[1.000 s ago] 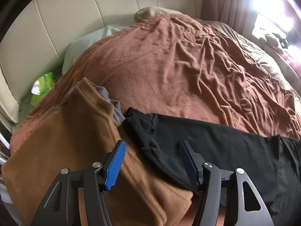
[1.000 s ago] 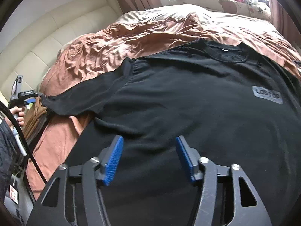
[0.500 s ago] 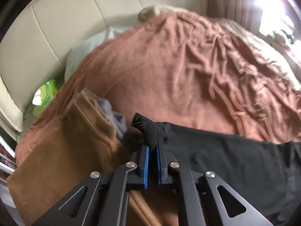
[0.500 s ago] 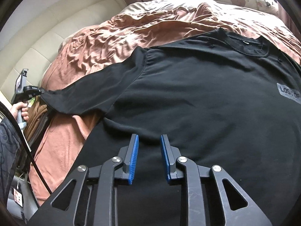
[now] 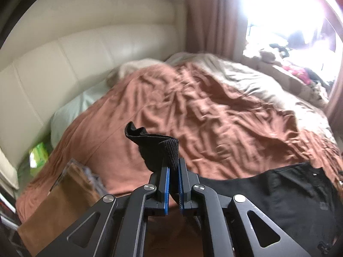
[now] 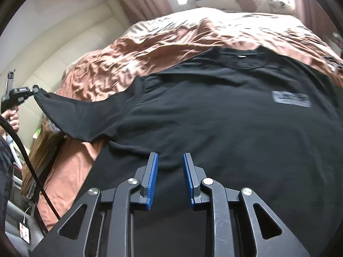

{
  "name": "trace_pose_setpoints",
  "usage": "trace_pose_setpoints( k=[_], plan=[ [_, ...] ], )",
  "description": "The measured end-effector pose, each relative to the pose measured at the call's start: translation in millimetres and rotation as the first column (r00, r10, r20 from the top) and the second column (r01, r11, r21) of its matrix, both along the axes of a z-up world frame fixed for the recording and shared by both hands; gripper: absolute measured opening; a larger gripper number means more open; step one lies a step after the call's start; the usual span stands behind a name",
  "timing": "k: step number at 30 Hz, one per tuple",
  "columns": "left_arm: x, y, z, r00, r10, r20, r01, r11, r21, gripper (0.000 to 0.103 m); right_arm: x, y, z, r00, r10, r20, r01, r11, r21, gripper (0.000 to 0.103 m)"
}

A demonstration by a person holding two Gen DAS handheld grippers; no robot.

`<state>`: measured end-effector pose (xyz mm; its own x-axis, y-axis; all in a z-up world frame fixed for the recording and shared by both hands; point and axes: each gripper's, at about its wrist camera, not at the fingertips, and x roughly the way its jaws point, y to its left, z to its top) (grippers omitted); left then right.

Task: Fold small clothes
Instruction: 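Lift the sleeve with the left gripper and fold it over the shirt body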

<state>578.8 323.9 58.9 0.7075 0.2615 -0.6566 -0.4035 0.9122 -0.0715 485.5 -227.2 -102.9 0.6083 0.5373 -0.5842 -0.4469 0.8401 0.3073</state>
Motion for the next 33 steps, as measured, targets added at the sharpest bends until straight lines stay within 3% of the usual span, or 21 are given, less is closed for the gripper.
trace_pose_setpoints(
  k=[7,13,18,23,29,31,33],
  plan=[
    [5,-58,45,0.994,-0.096,0.049,0.095,0.995,0.015,0.007,-28,-48,-1,0.998,-0.059,0.004,0.059,0.998,-0.016,0.022],
    [11,-114,81,0.982,-0.170,0.077,0.168,0.985,0.040,0.007,-45,-77,-2,0.996,-0.087,0.028,0.088,0.996,-0.005,0.057],
    [19,-161,106,0.969,-0.228,0.093,0.224,0.973,0.052,0.007,-45,-107,-18,0.993,-0.121,-0.008,0.122,0.992,0.035,0.058],
    [30,-209,124,0.956,-0.277,0.094,0.271,0.960,0.072,0.007,-31,-125,-24,0.986,-0.160,-0.037,0.160,0.987,-0.004,0.058],
    [46,-268,135,0.933,-0.349,0.090,0.342,0.936,0.086,0.007,-24,-155,-27,0.960,-0.263,-0.097,0.267,0.963,0.032,0.059],
    [52,-286,136,0.925,-0.369,0.087,0.361,0.928,0.090,0.007,-24,-159,-27,0.955,-0.280,-0.097,0.282,0.959,0.013,0.072],
    [58,-302,135,0.919,-0.386,0.084,0.380,0.921,0.082,0.007,-23,-161,-30,0.954,-0.282,-0.104,0.283,0.959,-0.003,0.076]
  ],
)
